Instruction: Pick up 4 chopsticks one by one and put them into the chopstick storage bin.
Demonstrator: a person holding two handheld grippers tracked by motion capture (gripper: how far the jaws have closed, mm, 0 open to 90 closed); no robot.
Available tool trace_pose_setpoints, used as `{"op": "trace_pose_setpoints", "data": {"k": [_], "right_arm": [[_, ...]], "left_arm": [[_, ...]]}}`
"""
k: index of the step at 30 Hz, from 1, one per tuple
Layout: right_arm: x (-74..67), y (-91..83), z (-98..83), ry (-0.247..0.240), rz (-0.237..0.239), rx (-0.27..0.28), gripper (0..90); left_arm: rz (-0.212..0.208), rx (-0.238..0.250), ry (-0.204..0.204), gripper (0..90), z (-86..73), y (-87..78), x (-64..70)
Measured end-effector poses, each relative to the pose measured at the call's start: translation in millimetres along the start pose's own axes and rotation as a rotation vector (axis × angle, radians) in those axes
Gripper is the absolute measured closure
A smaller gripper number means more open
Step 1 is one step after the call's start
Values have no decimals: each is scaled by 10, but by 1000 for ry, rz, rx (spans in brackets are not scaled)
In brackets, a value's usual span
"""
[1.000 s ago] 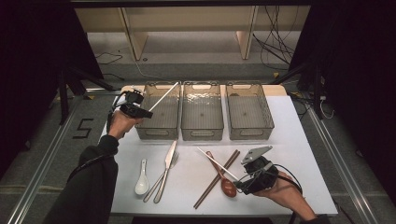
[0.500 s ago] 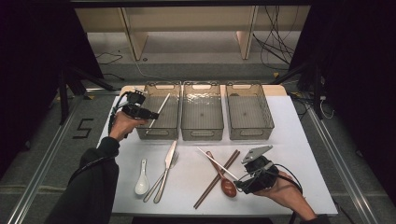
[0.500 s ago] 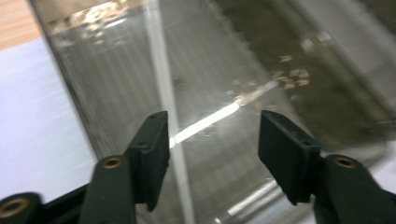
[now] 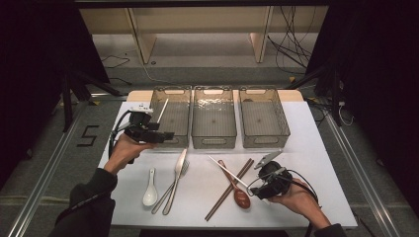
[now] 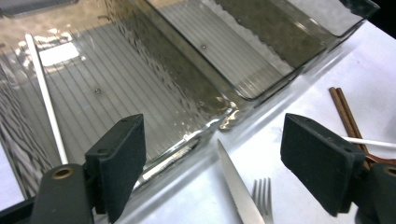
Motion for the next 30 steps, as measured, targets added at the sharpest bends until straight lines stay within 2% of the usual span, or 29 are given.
{"op": "trace_pose_setpoints", "data": {"k": [2,5,8,11,14,19,24,30], "right_arm": [[-10,50,22,2,9,-23,465],[-39,110,49,-17,0,-58,550],[-57,151,74,-25,-1,-82,605],[-61,188,86,-27,-3,-103,651],[-65,210,95,-33,-4,-119,689],[-82,255,126,-48,5,-149,755],[-92,283,165,-71,-5,-171,810],[-127,293,198,-112,-22,-194,845]], "left_arm": [[-5,1,12,202,-23,-25,81],[-24,-28,43,196,-60,-25,199],[-48,-25,52,192,-103,-13,306],[-46,-34,82,188,-134,-3,391],[-46,-39,97,188,-157,4,427],[-46,-36,97,188,-199,-13,467],[-55,-23,93,188,-248,-48,520],[-62,-41,121,188,-276,-17,597]]}}
Point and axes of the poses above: each handheld gripper's, and its own axes: y roughly forward along the jaws, z roughly out of its top, x roughly to its right, the point moved 1 cm from there along y, roughly forward along the jaws, and after that the axes turned 11 degrees about y, right-handed, at the moved point
